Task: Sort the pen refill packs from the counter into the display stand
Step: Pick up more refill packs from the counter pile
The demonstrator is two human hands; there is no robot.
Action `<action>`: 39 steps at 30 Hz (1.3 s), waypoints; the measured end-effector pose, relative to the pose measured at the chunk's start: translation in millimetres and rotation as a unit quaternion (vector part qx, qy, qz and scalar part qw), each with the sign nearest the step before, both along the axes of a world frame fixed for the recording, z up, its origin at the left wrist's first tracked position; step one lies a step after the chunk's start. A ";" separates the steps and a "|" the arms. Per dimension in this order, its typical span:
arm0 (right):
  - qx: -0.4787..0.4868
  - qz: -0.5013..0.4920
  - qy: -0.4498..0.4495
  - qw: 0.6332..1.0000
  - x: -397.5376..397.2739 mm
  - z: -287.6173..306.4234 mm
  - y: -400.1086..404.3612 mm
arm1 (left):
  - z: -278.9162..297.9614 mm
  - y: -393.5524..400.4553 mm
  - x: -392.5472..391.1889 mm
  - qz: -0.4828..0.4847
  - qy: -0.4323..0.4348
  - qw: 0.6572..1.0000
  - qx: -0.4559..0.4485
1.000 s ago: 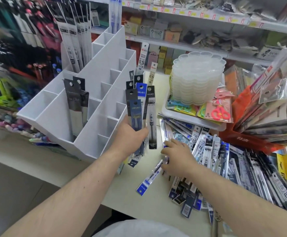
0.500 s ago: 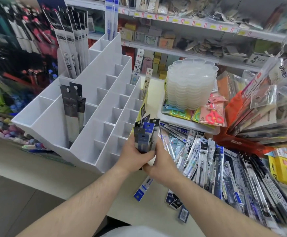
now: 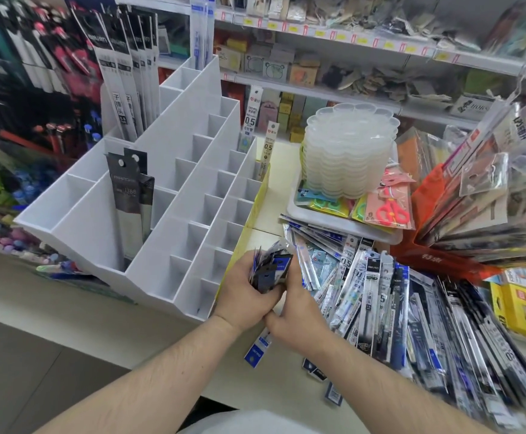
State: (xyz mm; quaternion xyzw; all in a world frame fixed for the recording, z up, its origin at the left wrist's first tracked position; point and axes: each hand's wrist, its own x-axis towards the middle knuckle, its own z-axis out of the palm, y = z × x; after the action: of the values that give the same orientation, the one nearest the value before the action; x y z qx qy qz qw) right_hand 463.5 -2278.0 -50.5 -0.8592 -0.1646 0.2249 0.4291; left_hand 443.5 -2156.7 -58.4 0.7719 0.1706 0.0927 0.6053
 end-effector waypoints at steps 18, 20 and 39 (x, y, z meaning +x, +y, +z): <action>0.113 -0.109 0.077 0.985 16.0 45.9 -30.8 | 65.7 6.7 26.2 0.106 -0.037 0.954 -0.279; 0.161 -0.152 0.140 0.965 23.6 57.2 -35.2 | 85.7 10.4 29.2 0.079 -0.048 0.913 -0.397; 0.148 0.011 0.175 0.973 12.5 131.8 -11.6 | 120.2 0.3 24.4 -0.060 -0.017 0.897 -0.438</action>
State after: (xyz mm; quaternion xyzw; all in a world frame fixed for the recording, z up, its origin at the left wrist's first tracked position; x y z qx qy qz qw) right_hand 476.1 -2289.5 81.3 -0.7312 -0.1280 0.3501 0.5713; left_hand 467.9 -2156.4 61.8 0.4359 0.1370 -0.0150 0.8894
